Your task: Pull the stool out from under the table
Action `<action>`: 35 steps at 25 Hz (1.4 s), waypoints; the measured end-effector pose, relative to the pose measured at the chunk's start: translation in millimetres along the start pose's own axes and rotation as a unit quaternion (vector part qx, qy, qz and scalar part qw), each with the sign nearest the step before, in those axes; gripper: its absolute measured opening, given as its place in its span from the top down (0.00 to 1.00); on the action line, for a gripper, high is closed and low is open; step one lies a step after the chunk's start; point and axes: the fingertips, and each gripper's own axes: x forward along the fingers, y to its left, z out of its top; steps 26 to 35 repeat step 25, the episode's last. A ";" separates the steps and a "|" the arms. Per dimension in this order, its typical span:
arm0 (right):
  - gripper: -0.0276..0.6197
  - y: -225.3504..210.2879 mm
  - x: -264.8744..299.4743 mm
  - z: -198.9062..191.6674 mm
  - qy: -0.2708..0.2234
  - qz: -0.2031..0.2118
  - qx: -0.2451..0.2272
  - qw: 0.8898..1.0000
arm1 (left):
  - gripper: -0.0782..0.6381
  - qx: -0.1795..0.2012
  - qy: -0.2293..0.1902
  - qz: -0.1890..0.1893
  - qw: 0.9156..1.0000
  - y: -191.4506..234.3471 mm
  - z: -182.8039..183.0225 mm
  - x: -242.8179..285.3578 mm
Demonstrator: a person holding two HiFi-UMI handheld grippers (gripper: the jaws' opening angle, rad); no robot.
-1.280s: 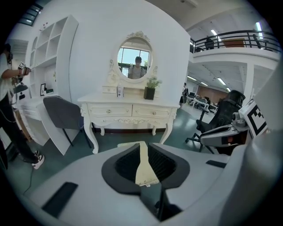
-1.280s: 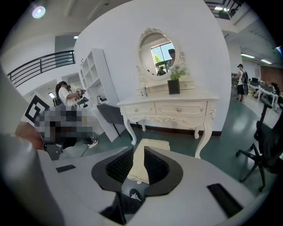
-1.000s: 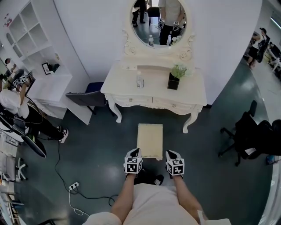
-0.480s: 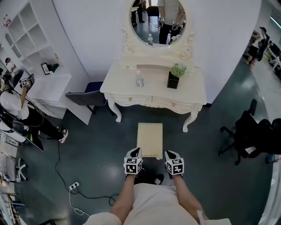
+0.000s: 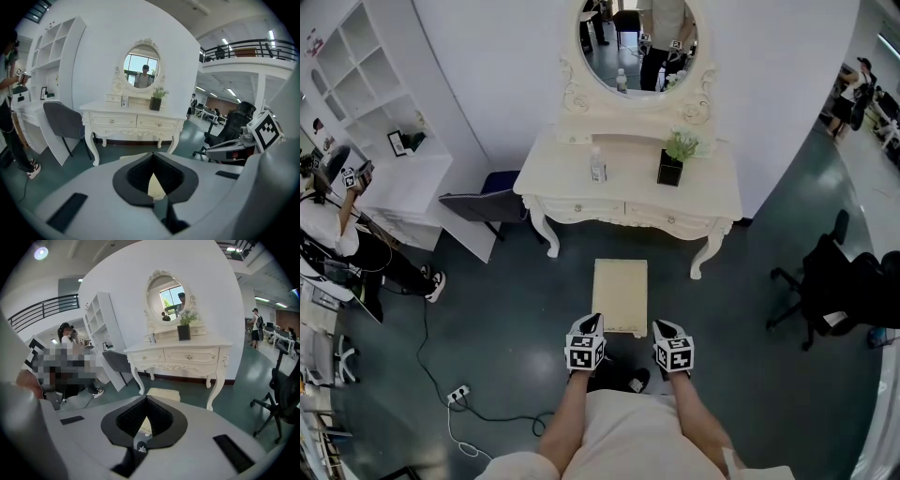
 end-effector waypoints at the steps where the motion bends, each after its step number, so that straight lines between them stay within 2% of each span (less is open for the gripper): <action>1: 0.89 -0.5 -0.2 0.6 -0.003 -0.001 0.000 1.000 | 0.87 0.001 0.000 0.000 1.000 -0.2 0.0 0.6; 35: 0.89 2.8 0.0 7.7 -0.006 0.008 0.004 1.000 | 0.87 0.003 -0.013 0.001 1.000 1.9 10.2 -2.1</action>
